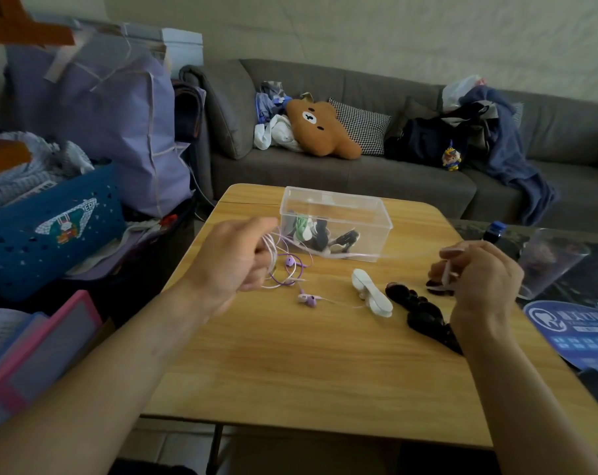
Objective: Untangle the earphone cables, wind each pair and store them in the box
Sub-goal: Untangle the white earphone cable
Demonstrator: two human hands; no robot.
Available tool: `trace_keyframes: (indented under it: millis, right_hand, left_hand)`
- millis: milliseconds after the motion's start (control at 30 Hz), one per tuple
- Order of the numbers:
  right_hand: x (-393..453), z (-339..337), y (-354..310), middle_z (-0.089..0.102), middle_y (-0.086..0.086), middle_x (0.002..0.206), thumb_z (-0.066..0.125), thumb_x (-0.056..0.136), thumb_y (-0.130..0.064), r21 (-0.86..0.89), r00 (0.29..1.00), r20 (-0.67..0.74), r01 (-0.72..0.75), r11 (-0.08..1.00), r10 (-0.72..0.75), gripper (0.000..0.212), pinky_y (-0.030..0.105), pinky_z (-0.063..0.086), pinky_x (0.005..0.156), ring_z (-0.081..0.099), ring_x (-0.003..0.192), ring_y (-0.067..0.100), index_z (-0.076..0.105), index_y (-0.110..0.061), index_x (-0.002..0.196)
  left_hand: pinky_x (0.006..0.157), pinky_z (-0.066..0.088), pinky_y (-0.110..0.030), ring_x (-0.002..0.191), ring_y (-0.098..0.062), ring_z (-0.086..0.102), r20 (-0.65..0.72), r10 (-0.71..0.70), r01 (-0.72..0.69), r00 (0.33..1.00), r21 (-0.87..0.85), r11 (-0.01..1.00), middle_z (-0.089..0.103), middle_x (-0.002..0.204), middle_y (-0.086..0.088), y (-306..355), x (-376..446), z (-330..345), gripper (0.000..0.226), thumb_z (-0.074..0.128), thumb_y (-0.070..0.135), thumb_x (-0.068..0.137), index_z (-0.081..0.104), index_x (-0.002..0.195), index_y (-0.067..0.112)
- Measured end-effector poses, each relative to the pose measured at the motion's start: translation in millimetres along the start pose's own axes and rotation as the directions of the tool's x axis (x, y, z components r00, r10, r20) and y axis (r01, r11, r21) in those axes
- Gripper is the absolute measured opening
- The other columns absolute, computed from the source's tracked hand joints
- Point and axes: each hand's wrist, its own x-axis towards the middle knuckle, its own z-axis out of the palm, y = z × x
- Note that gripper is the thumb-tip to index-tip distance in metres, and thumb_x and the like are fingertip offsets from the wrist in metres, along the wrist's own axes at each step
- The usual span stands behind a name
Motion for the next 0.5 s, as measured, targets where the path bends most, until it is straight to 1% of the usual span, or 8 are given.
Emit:
trace_keyframes:
  millis: [67,133,167,233,300,400,467,500]
  right_hand:
    - [-0.8,0.4,1.4,0.061,0.006,0.071,0.037,0.078,0.009,0.001,1.0,0.007,-0.012,1.0,0.012,0.029,0.03,0.049,0.062,0.057,0.064,0.016,0.06,-0.007,0.069]
    - [-2.3,4.4,5.0,0.067,0.003,0.089,0.039,0.077,-0.003,-0.109,0.997,0.034,0.072,0.991,-0.068,0.028,0.033,0.05,0.077,0.059,0.084,0.014,0.066,-0.012,0.078]
    - [-6.4,7.8,5.6,0.068,0.002,0.099,0.04,0.075,-0.01,-0.163,0.989,0.077,0.134,0.977,-0.123,0.031,0.031,0.048,0.082,0.058,0.091,0.009,0.068,-0.014,0.088]
    - [-18.0,16.0,5.6,0.065,0.002,0.11,0.042,0.073,-0.018,-0.203,0.954,0.208,0.259,0.944,-0.217,0.038,0.02,0.045,0.08,0.055,0.094,-0.002,0.067,-0.014,0.102]
    - [-32.6,26.3,5.3,0.065,-0.002,0.113,0.047,0.079,-0.022,-0.193,0.878,0.396,0.367,0.91,-0.27,0.036,0.014,0.046,0.081,0.057,0.1,-0.002,0.066,-0.018,0.109]
    - [-57.0,41.7,7.2,0.068,-0.011,0.11,0.061,0.088,-0.037,-0.138,0.703,0.673,0.426,0.894,-0.231,0.032,0.028,0.052,0.089,0.063,0.105,0.005,0.064,-0.026,0.117]
    - [-70.5,50.4,7.3,0.072,-0.007,0.097,0.07,0.09,-0.037,-0.142,0.629,0.763,0.385,0.912,-0.147,0.027,0.033,0.058,0.08,0.07,0.09,0.009,0.064,-0.025,0.114]
    - [-75.8,53.9,6.2,0.073,-0.004,0.087,0.069,0.092,-0.033,-0.135,0.616,0.779,0.351,0.927,-0.12,0.02,0.036,0.06,0.071,0.071,0.076,0.011,0.065,-0.024,0.11]
  left_hand:
    - [0.045,0.008,-0.025,0.035,-0.01,0.015,-0.093,-0.038,0.032,0.995,-0.062,0.998,0.022,0.04,0.005,-1.8,3.4,-4.9,0.05,0.047,0.02,0.1,0.028,0.053,0.02]
    - [0.047,0.008,-0.027,0.036,-0.011,0.015,-0.126,-0.067,0.06,0.99,-0.058,0.997,0.022,0.042,0.004,-5.6,4.8,-6.1,0.048,0.047,0.021,0.099,0.027,0.056,0.02]
    - [0.046,0.009,-0.027,0.037,-0.012,0.016,-0.12,-0.07,0.065,0.99,-0.045,0.997,0.022,0.042,0.004,-7.1,4.9,-5.1,0.048,0.047,0.021,0.099,0.027,0.056,0.021]
    - [0.045,0.01,-0.026,0.038,-0.012,0.016,-0.09,-0.061,0.061,0.994,-0.01,0.998,0.022,0.044,0.002,-8.3,4.6,-1.1,0.049,0.048,0.021,0.099,0.028,0.054,0.022]
    - [0.047,0.009,-0.027,0.04,-0.011,0.015,-0.047,-0.058,0.059,0.997,0.027,0.998,0.021,0.045,0.001,-8.5,2.7,5.8,0.048,0.047,0.021,0.1,0.027,0.056,0.022]
    - [0.048,0.008,-0.028,0.041,-0.012,0.014,0.011,-0.071,0.071,0.997,0.039,0.997,0.021,0.046,0.003,-7.3,-3.3,16.1,0.046,0.049,0.022,0.1,0.028,0.059,0.023]
    - [0.047,0.009,-0.027,0.04,-0.012,0.015,0.043,-0.082,0.082,0.996,0.017,0.997,0.022,0.044,0.004,-6.6,-6.4,20.7,0.048,0.049,0.022,0.1,0.03,0.056,0.022]
    - [0.046,0.009,-0.026,0.038,-0.012,0.016,0.051,-0.101,0.102,0.994,-0.013,0.995,0.023,0.044,0.004,-5.6,-6.9,21.6,0.05,0.048,0.023,0.1,0.031,0.054,0.021]
